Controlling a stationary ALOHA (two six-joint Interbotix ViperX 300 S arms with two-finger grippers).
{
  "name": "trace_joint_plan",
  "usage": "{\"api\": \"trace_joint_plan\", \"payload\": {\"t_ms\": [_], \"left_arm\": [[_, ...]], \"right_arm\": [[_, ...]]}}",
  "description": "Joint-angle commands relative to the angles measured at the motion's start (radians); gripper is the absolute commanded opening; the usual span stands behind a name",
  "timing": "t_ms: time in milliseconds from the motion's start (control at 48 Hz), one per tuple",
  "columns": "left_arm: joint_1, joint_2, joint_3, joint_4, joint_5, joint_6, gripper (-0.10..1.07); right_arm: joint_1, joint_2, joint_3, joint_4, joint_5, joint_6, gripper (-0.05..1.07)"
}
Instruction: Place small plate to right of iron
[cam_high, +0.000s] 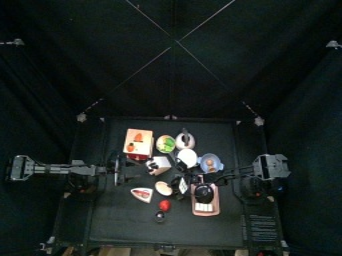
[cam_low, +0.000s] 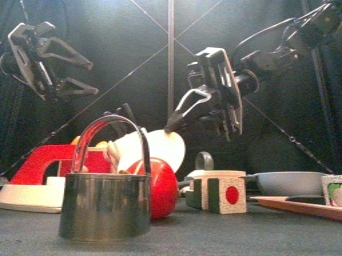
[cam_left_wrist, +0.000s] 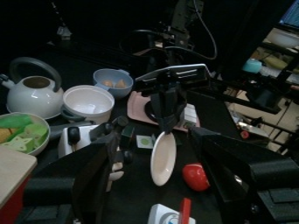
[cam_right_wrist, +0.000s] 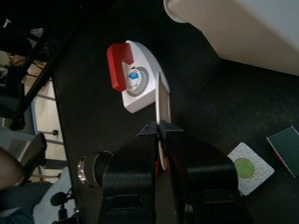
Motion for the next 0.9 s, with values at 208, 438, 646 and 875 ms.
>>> {"api": "trace_joint_plan", "payload": {"t_ms": [208,438,646,875], "left_arm": [[-0.002,0.002,-0.012,-0.006,0.006,-0.002,0.97],[-0.002,0.0,-0.011,-0.006,0.008,-0.002,0.97],[-0.002,0.002,-0.009,-0.003,0.012,0.0,0.97],[-0.002,0.0,-0.009,-0.003,0.012,0.0,0.97]], "right_arm": [[-0.005,0.031,-0.054,0.017,0.002,0.0,0.66],[-0.006,0.035,-0.083,0.008,0.071,-0.002,0.77],[-0.006,0.021,-0.115,-0.021,0.186,-0.005,0.77],[-0.003,0.009,-0.141,-0.063,0.213,-0.003,0.77]]}}
